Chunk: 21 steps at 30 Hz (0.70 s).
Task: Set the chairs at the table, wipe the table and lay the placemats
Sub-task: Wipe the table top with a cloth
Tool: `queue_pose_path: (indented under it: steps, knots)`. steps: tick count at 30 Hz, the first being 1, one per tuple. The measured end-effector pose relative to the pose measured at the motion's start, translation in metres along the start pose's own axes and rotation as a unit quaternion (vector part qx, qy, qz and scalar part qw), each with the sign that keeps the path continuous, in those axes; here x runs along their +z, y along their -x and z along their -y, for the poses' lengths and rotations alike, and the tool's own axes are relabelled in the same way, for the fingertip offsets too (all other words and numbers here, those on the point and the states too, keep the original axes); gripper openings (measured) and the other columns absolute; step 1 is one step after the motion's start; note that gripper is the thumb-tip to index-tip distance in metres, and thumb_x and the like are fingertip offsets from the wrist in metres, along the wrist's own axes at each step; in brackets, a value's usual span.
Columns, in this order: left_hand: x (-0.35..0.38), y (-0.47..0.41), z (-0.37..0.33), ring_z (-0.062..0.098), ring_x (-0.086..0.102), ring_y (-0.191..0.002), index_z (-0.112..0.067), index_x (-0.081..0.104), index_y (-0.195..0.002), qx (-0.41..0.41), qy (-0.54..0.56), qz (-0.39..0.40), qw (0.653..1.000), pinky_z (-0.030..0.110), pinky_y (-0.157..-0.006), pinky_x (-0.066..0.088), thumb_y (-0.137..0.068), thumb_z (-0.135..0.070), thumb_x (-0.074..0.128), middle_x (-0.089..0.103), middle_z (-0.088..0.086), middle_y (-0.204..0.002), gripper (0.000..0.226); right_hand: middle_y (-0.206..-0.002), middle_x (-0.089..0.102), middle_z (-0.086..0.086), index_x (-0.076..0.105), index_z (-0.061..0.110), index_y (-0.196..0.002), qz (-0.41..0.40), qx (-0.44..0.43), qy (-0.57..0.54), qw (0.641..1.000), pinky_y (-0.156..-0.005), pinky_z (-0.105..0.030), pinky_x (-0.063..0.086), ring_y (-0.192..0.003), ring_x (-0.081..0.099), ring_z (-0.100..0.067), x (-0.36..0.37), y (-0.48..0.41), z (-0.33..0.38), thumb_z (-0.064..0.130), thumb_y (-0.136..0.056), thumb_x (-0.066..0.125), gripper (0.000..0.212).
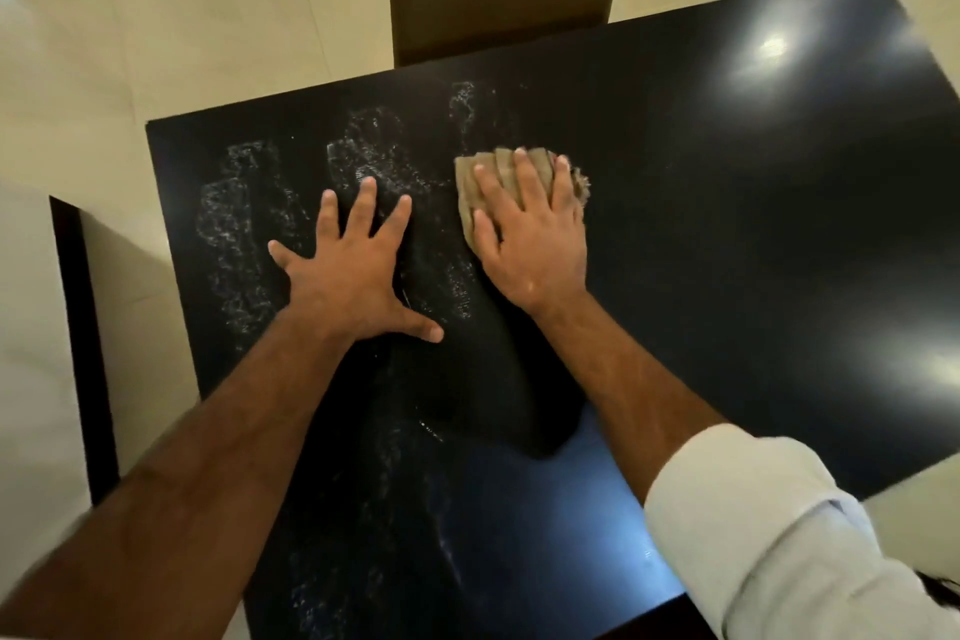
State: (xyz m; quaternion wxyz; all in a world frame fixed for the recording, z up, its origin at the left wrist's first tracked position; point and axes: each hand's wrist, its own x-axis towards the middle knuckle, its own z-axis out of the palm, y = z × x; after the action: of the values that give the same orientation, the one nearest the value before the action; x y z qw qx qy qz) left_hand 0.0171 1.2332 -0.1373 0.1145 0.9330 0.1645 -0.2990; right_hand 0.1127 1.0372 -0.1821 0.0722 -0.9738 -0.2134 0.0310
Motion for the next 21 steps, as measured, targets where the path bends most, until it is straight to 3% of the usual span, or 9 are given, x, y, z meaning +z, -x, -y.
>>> queue_pose_path:
  steps: [3,6,9,15,21]
  knots:
    - [-0.014,-0.018,-0.001,0.034,-0.027,-0.165,-0.051,-0.014,-0.169,-0.011,0.027,0.006,1.000,0.095,-0.113,0.011,-0.052,-0.087,0.088,-0.034,-0.014,-0.176,0.159,-0.182,0.019,0.001,0.030,0.048,-0.170,0.026,-0.014,0.012,1.000,-0.128,-0.065,0.029,-0.169,0.006,-0.040,-0.005,0.045,-0.026,0.060,-0.110,0.035,0.061]
    - [-0.013,-0.021,-0.003,0.033,-0.029,-0.165,-0.052,-0.016,-0.168,-0.011,0.030,0.001,1.000,0.095,-0.113,0.010,-0.053,-0.087,0.086,-0.036,-0.016,-0.175,0.158,-0.181,0.024,0.000,0.034,0.046,-0.169,0.012,0.044,0.017,0.999,-0.127,-0.064,0.032,-0.168,0.011,-0.042,-0.011,0.045,-0.053,0.058,-0.110,0.036,0.061]
    - [-0.010,-0.021,-0.003,0.032,-0.029,-0.165,-0.053,-0.018,-0.167,-0.005,0.024,0.000,1.000,0.095,-0.112,0.011,-0.053,-0.090,0.083,-0.038,-0.017,-0.173,0.157,-0.178,0.030,-0.005,0.038,0.041,-0.168,-0.008,0.087,0.002,0.996,-0.125,-0.069,0.033,-0.165,0.016,-0.049,-0.011,-0.012,-0.058,0.057,-0.110,0.034,0.061]
    - [-0.009,-0.029,-0.003,0.032,-0.030,-0.164,-0.055,-0.018,-0.166,-0.001,0.028,-0.012,1.000,0.095,-0.112,0.007,-0.053,-0.089,0.085,-0.038,-0.017,-0.173,0.157,-0.180,0.025,-0.006,0.035,0.044,-0.168,0.006,0.037,-0.018,0.999,-0.128,-0.068,0.026,-0.166,0.011,-0.050,-0.003,-0.117,-0.006,0.060,-0.109,0.033,0.062]
    - [-0.001,-0.025,-0.005,0.031,-0.034,-0.163,-0.055,-0.021,-0.165,0.001,0.034,-0.016,0.999,0.095,-0.113,0.003,-0.055,-0.087,0.087,-0.041,-0.016,-0.172,0.157,-0.181,0.022,-0.001,0.032,0.045,-0.170,0.027,-0.056,0.001,0.998,-0.129,-0.063,0.026,-0.169,0.008,-0.041,-0.002,0.002,-0.010,0.059,-0.111,0.035,0.061]
